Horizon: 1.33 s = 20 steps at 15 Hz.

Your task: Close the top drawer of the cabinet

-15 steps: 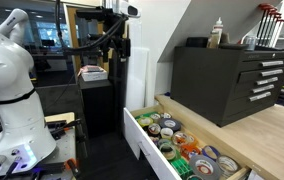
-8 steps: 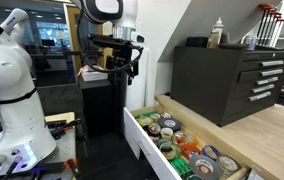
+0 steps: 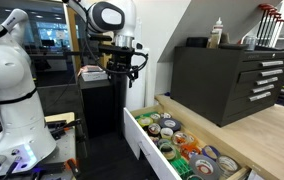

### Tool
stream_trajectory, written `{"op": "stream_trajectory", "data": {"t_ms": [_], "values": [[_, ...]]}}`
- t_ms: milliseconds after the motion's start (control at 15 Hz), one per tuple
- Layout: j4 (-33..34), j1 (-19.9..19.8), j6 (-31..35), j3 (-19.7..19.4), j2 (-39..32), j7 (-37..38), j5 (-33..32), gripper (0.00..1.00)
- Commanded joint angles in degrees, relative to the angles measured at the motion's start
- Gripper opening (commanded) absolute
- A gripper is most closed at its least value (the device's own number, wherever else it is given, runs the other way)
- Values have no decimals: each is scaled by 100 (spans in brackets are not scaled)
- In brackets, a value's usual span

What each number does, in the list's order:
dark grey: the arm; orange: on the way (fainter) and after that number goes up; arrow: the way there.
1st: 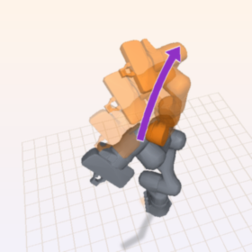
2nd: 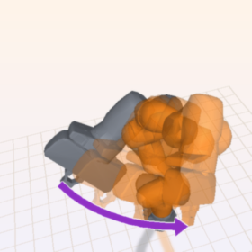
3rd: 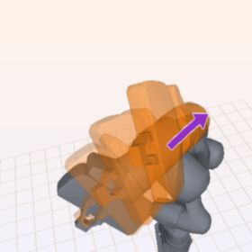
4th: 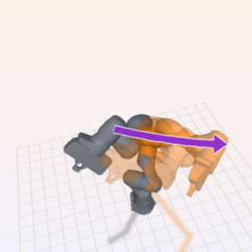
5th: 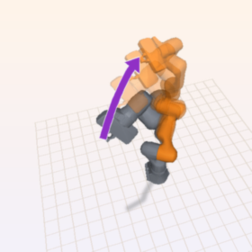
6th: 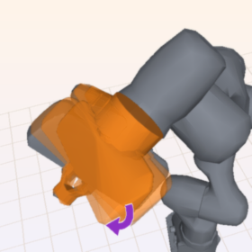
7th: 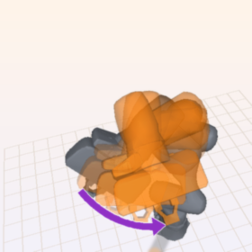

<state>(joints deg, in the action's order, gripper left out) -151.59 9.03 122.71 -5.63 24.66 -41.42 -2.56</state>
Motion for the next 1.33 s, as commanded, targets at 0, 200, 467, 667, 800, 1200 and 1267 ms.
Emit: {"op": "stream_trajectory", "data": {"t_ms": [0,200,467,667,800,1200,1267], "values": [[9,-65,-8,66,-2,-36,32,100],[-136,-105,180,78,50,-33,-56,100],[-410,-5,864,77,-268,-313,-73,100],[-547,73,1494,163,-756,-594,-45,100],[-585,122,1928,247,-1132,-846,-10,100],[-360,86,2921,662,-2252,-1319,-119,100],[-272,61,3034,733,-2458,-1375,-157,100]]}}
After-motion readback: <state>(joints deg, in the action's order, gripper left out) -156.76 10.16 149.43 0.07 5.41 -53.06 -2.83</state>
